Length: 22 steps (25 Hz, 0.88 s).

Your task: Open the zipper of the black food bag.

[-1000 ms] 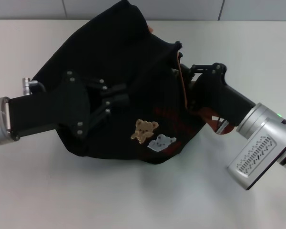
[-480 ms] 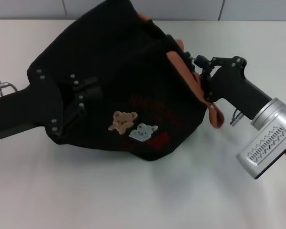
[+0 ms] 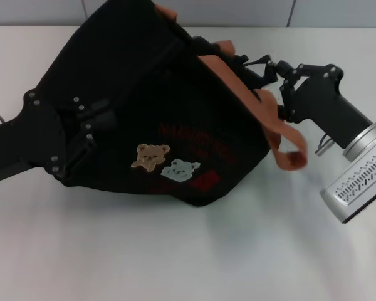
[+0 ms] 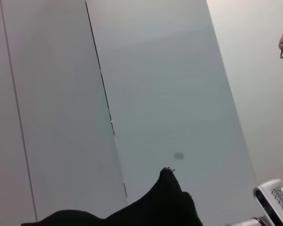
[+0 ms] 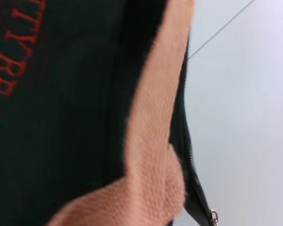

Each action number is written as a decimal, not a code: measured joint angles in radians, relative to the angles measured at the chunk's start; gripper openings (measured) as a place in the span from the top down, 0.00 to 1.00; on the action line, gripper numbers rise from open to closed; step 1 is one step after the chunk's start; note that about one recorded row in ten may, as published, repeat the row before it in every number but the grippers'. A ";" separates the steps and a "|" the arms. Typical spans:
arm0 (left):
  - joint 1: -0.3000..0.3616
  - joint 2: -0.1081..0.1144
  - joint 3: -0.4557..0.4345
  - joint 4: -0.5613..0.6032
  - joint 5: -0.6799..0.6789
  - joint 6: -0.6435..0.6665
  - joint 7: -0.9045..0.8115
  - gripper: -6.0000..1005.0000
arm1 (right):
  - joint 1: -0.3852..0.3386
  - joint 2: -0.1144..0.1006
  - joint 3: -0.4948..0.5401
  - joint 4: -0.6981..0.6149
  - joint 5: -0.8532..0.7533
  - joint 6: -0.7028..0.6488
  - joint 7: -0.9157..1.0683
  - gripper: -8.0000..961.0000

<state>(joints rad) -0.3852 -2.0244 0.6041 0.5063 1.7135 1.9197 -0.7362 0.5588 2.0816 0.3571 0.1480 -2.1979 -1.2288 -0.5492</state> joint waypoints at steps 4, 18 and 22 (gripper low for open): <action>0.008 0.000 0.000 0.000 0.000 -0.009 0.000 0.92 | -0.001 0.000 0.003 0.001 0.000 -0.009 0.003 0.90; 0.055 -0.041 -0.311 -0.123 -0.001 -0.064 -0.072 0.91 | -0.026 -0.001 0.134 0.015 0.001 -0.245 0.301 0.80; 0.106 -0.041 -0.408 -0.147 -0.001 -0.035 -0.077 0.83 | -0.007 -0.004 0.141 -0.063 -0.002 -0.326 0.600 0.67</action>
<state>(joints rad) -0.2790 -2.0655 0.1965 0.3596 1.7128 1.8849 -0.8134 0.5520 2.0773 0.4985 0.0854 -2.1996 -1.5544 0.0508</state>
